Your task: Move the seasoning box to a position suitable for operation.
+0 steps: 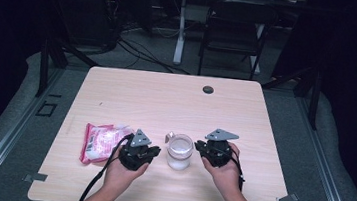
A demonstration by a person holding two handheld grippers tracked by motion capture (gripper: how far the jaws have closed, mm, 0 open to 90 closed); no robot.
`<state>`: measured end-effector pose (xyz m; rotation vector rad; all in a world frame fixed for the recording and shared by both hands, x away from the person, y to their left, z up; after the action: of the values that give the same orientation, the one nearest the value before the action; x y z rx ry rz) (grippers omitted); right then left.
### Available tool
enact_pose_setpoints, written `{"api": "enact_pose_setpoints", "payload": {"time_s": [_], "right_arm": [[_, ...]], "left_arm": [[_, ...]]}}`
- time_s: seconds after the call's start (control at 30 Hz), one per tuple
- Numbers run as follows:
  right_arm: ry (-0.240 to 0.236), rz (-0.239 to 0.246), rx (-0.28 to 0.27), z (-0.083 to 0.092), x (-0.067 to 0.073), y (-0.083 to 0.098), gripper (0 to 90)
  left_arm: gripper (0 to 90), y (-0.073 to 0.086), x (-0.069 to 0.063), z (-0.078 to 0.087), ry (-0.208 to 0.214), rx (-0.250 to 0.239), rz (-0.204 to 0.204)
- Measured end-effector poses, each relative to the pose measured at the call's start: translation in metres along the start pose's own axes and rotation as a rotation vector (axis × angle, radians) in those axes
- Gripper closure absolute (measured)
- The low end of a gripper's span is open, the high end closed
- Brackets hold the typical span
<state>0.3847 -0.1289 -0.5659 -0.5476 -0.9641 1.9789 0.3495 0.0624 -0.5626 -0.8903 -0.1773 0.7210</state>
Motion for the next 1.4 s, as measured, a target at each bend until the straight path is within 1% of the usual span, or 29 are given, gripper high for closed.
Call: {"api": "enact_pose_setpoints", "payload": {"time_s": [0.07, 0.13, 0.17, 0.2, 0.23, 0.3, 0.37, 0.4, 0.43, 0.47, 0.57, 0.6, 0.67, 0.7, 0.77, 0.8, 0.87, 0.93, 0.97, 1.0, 1.1, 1.13, 1.2, 1.23, 1.27, 1.3, 1.33, 1.4], "right_arm": [[-0.009, -0.013, 0.010, 0.001, 0.003, 0.001, 83.0], [-0.013, -0.017, 0.019, 0.001, 0.005, 0.003, 83.8], [-0.017, -0.028, 0.019, 0.001, 0.007, 0.003, 84.7], [-0.006, -0.028, 0.021, 0.002, 0.008, 0.003, 85.4], [-0.001, -0.029, 0.015, 0.002, 0.009, 0.004, 85.8], [0.004, -0.030, 0.008, 0.004, 0.010, 0.005, 86.3], [0.009, -0.030, 0.008, 0.006, 0.010, 0.005, 87.5], [0.008, -0.037, 0.000, 0.007, 0.012, 0.006, 89.8], [0.009, -0.034, -0.008, 0.007, 0.014, 0.007, 90.0], [0.017, -0.023, -0.005, 0.008, 0.015, 0.008, 90.0], [0.015, -0.010, -0.006, 0.010, 0.016, 0.009, 90.0], [0.004, -0.017, -0.011, 0.011, 0.017, 0.010, 90.0], [-0.006, -0.016, -0.013, 0.013, 0.018, 0.012, 90.0], [-0.012, -0.009, -0.007, 0.014, 0.018, 0.013, 90.0], [-0.025, -0.002, -0.012, 0.016, 0.020, 0.014, 90.0], [-0.040, -0.004, -0.017, 0.017, 0.022, 0.014, 90.0], [-0.062, 0.009, -0.015, 0.018, 0.024, 0.014, 90.0], [-0.086, 0.015, -0.024, 0.020, 0.025, 0.013, 89.6], [-0.085, 0.015, -0.030, 0.020, 0.025, 0.012, 89.2], [-0.079, 0.014, -0.031, 0.020, 0.022, 0.012, 89.1], [-0.063, -0.024, -0.031, 0.015, 0.015, 0.010, 89.2], [-0.064, -0.041, -0.029, 0.011, 0.013, 0.010, 89.3], [-0.072, -0.046, -0.029, 0.010, 0.013, 0.010, 89.4], [-0.083, -0.040, -0.032, 0.008, 0.015, 0.010, 90.0], [-0.064, -0.014, -0.028, 0.009, 0.016, 0.010, 90.0], [-0.055, 0.006, -0.025, 0.010, 0.018, 0.010, 90.0], [-0.065, 0.003, -0.026, 0.011, 0.019, 0.011, 90.0], [-0.073, 0.000, -0.020, 0.012, 0.019, 0.012, 90.0]], "left_arm": [[86.4, -0.003, -0.004, -0.006, 0.007, 0.001, -0.007], [86.8, -0.004, -0.006, -0.010, 0.016, 0.013, -0.020], [86.9, -0.004, -0.006, -0.010, 0.016, 0.013, -0.020], [87.7, -0.005, -0.008, -0.014, 0.013, 0.028, -0.030], [88.4, -0.005, -0.008, -0.015, 0.002, 0.035, -0.040], [89.4, -0.005, -0.007, -0.015, -0.003, 0.036, -0.046], [89.9, -0.005, -0.005, -0.017, 0.003, 0.033, -0.041], [90.0, -0.005, -0.004, -0.018, 0.011, 0.031, -0.029], [90.0, -0.005, -0.003, -0.018, 0.010, 0.034, -0.028], [90.0, -0.005, -0.002, -0.019, 0.008, 0.035, -0.028], [90.0, -0.006, -0.001, -0.020, 0.000, 0.040, -0.028], [90.0, -0.006, 0.000, -0.020, 0.000, 0.040, -0.025], [90.0, -0.006, 0.001, -0.021, -0.001, 0.038, -0.024], [90.0, -0.006, 0.001, -0.021, 0.002, 0.038, -0.022], [90.0, -0.006, 0.003, -0.021, -0.009, 0.036, -0.024], [90.0, -0.006, 0.004, -0.021, -0.013, 0.035, -0.026], [90.0, -0.007, 0.007, -0.021, -0.007, 0.026, -0.012], [90.0, -0.007, 0.011, -0.022, -0.004, 0.019, -0.009], [89.7, -0.007, 0.011, -0.023, 0.001, 0.017, 0.003], [89.6, -0.006, 0.012, -0.024, 0.001, 0.023, -0.003], [89.8, -0.007, 0.013, -0.027, -0.010, 0.013, 0.002], [89.8, -0.007, 0.013, -0.027, -0.011, 0.012, -0.001], [89.8, -0.007, 0.013, -0.027, -0.012, 0.010, 0.002], [90.0, -0.008, 0.014, -0.027, -0.013, 0.006, 0.004], [90.0, -0.008, 0.014, -0.027, -0.010, 0.007, 0.006], [90.0, -0.008, 0.014, -0.027, -0.002, 0.007, 0.013], [90.0, -0.008, 0.014, -0.028, 0.001, 0.004, 0.021], [90.0, -0.009, 0.015, -0.028, 0.003, 0.006, 0.020]]}}
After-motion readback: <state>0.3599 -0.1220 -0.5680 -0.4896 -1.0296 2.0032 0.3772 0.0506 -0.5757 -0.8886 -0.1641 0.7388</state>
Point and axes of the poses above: each handheld gripper's, and its own axes: z roughly backward along the jaws, y roughly out of its underside, x roughly to its left, the point moved 7 cm from there along -z, roughly forward along the jaws, and after that the axes turned 6 degrees about y, right-handed, at the moved point
